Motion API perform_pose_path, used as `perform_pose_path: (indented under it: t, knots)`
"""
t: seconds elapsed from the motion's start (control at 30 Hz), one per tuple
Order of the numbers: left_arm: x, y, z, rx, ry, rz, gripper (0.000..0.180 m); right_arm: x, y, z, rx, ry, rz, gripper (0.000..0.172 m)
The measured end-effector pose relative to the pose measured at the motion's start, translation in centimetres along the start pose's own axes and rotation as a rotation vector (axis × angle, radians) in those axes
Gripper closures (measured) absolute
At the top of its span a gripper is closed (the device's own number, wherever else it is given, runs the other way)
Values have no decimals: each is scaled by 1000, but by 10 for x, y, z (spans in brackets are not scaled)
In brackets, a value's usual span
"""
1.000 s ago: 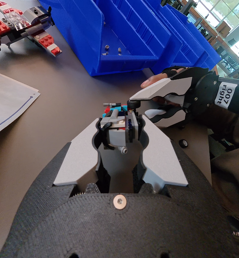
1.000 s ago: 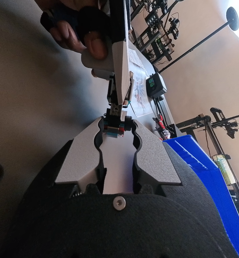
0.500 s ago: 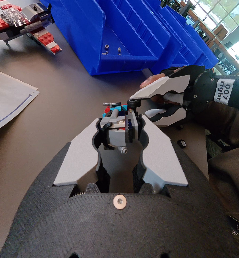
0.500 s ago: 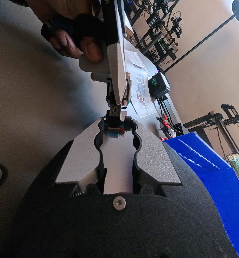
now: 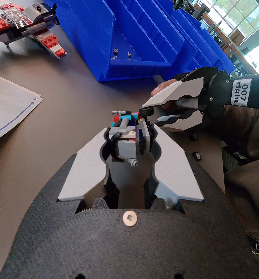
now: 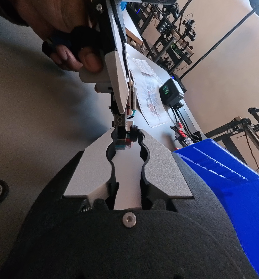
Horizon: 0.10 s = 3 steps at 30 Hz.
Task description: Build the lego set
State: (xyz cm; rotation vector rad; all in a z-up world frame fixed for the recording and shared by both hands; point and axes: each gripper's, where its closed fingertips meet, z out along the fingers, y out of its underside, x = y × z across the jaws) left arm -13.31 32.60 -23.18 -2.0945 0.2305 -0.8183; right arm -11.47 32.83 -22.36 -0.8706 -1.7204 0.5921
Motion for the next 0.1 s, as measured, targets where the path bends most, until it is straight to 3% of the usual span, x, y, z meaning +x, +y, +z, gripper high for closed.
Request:
perform_pose_path:
  t: [0.1]
  knots:
    - [0, 0, 0, 2, -3, -3, 125, -2, -1, -1, 7, -10, -10, 138]
